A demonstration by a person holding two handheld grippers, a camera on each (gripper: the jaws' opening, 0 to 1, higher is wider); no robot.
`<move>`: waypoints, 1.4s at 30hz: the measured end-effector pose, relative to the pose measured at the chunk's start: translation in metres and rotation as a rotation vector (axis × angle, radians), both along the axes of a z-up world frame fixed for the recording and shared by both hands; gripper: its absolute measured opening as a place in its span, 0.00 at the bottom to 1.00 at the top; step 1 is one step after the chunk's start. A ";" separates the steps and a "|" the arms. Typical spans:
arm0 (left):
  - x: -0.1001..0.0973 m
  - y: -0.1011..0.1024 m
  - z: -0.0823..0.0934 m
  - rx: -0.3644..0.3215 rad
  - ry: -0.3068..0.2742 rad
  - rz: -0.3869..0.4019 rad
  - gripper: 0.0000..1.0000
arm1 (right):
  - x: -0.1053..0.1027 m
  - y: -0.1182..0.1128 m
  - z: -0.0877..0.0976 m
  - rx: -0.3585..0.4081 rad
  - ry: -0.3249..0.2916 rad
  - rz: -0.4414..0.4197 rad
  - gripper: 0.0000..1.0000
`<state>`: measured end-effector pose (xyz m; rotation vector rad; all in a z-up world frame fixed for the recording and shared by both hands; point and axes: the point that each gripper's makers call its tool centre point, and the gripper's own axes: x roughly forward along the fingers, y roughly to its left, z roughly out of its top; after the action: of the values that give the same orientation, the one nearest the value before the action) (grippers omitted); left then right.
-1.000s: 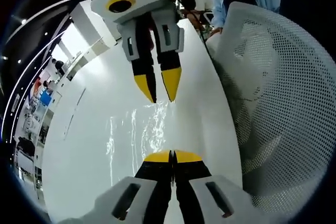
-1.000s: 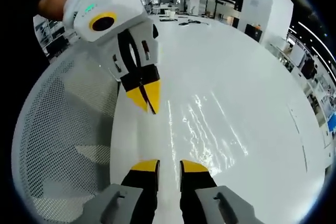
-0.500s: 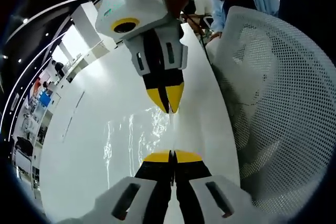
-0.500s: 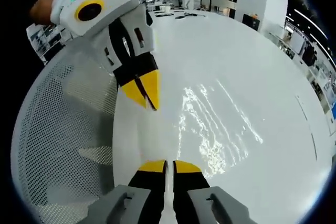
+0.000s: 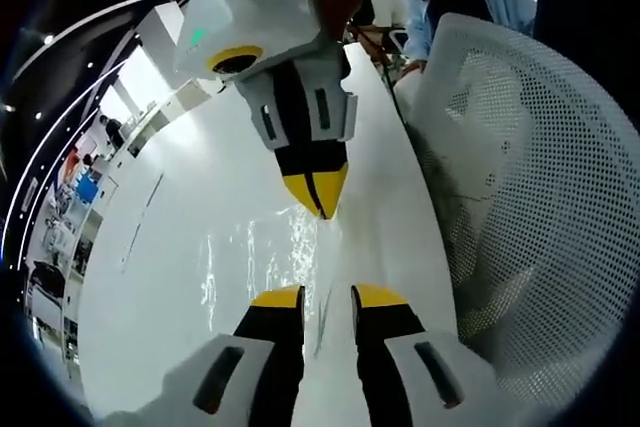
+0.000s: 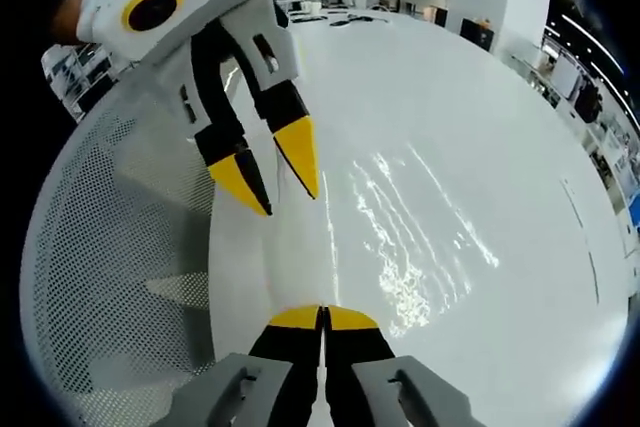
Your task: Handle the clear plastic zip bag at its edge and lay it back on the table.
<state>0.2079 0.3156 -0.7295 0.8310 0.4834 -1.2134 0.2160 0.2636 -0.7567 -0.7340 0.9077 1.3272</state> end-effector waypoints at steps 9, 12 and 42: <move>-0.002 -0.009 0.007 -0.020 -0.023 -0.037 0.20 | 0.003 0.001 -0.001 -0.013 -0.002 -0.031 0.00; -0.004 -0.013 0.011 -0.028 -0.020 -0.035 0.20 | 0.005 0.002 -0.001 -0.016 -0.002 -0.039 0.00; 0.002 -0.021 0.007 0.014 -0.029 -0.062 0.13 | 0.019 0.018 0.027 0.047 -0.044 -0.077 0.00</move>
<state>0.2101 0.2945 -0.7224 0.8792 0.4460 -1.2546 0.2347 0.2820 -0.7293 -0.6830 0.8584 1.2555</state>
